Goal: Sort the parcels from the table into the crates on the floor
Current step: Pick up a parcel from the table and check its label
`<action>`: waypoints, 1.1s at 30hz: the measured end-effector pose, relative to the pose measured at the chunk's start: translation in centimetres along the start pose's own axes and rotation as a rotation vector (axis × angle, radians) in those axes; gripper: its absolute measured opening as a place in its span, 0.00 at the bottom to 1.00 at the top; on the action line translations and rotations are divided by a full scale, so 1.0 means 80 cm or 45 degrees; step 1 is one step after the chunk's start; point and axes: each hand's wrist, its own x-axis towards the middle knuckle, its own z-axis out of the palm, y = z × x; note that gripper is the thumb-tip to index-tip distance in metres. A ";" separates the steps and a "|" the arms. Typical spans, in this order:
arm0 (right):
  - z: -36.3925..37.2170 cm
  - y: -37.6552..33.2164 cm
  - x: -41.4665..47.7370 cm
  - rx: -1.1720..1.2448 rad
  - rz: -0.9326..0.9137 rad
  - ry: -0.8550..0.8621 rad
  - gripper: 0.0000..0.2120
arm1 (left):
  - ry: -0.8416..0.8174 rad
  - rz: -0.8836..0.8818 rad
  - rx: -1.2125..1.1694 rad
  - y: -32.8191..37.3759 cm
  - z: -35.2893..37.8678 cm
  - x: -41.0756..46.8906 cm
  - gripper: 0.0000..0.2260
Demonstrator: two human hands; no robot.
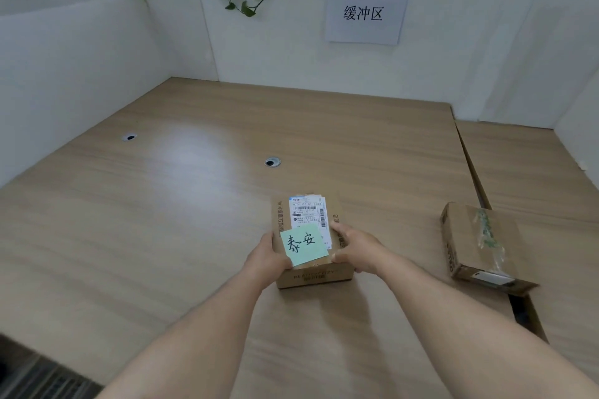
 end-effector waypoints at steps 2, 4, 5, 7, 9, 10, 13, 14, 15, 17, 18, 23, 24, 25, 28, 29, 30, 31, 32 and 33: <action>0.010 -0.019 0.001 0.003 -0.052 0.021 0.39 | 0.049 0.066 0.004 -0.008 -0.021 -0.005 0.32; 0.022 -0.046 0.003 -0.040 -0.116 0.044 0.39 | 0.094 0.113 -0.006 -0.016 -0.047 -0.010 0.36; 0.030 -0.061 0.003 -0.065 -0.152 0.051 0.39 | 0.121 0.127 -0.011 -0.021 -0.063 -0.012 0.38; 0.047 -0.095 0.004 -0.096 -0.226 0.056 0.39 | 0.183 0.152 -0.026 -0.033 -0.098 -0.020 0.40; 0.071 -0.132 0.005 -0.086 -0.297 0.039 0.38 | 0.239 0.183 -0.052 -0.051 -0.139 -0.031 0.40; 0.086 -0.150 0.006 -0.073 -0.328 0.021 0.38 | 0.268 0.195 -0.061 -0.062 -0.162 -0.039 0.40; 0.139 -0.212 0.008 -0.047 -0.415 -0.049 0.39 | 0.367 0.205 -0.067 -0.100 -0.234 -0.064 0.40; 0.160 -0.234 0.008 -0.038 -0.449 -0.070 0.39 | 0.404 0.206 -0.064 -0.115 -0.259 -0.073 0.40; 0.181 -0.256 0.008 -0.037 -0.483 -0.087 0.39 | 0.443 0.208 -0.062 -0.130 -0.284 -0.081 0.40; 0.223 -0.299 0.008 -0.058 -0.535 -0.113 0.39 | 0.509 0.209 -0.067 -0.160 -0.330 -0.098 0.40; 0.246 -0.321 0.007 -0.066 -0.554 -0.128 0.39 | 0.539 0.207 -0.071 -0.176 -0.353 -0.107 0.40; 0.359 -0.418 -0.001 -0.124 -0.679 -0.249 0.39 | 0.706 0.162 -0.078 -0.259 -0.457 -0.154 0.42; 0.383 -0.436 -0.004 -0.146 -0.704 -0.276 0.39 | 0.733 0.141 -0.094 -0.277 -0.476 -0.163 0.42; 0.406 -0.453 -0.007 -0.168 -0.725 -0.301 0.39 | 0.758 0.123 -0.105 -0.295 -0.494 -0.174 0.43; 0.475 -0.500 -0.020 -0.210 -0.784 -0.384 0.38 | 0.831 0.060 -0.111 -0.348 -0.543 -0.205 0.43; 0.497 -0.515 -0.025 -0.223 -0.808 -0.422 0.38 | 0.859 0.032 -0.125 -0.365 -0.557 -0.216 0.43; 0.519 -0.529 -0.030 -0.245 -0.840 -0.461 0.38 | 0.887 -0.001 -0.135 -0.382 -0.572 -0.226 0.43; 0.542 -0.543 -0.035 -0.268 -0.874 -0.501 0.38 | 0.916 -0.035 -0.140 -0.399 -0.586 -0.236 0.43; 0.563 -0.557 -0.040 -0.286 -0.903 -0.535 0.38 | 0.945 -0.065 -0.148 -0.416 -0.598 -0.245 0.43; 0.584 -0.570 -0.043 -0.297 -0.928 -0.563 0.38 | 0.975 -0.089 -0.165 -0.431 -0.610 -0.253 0.43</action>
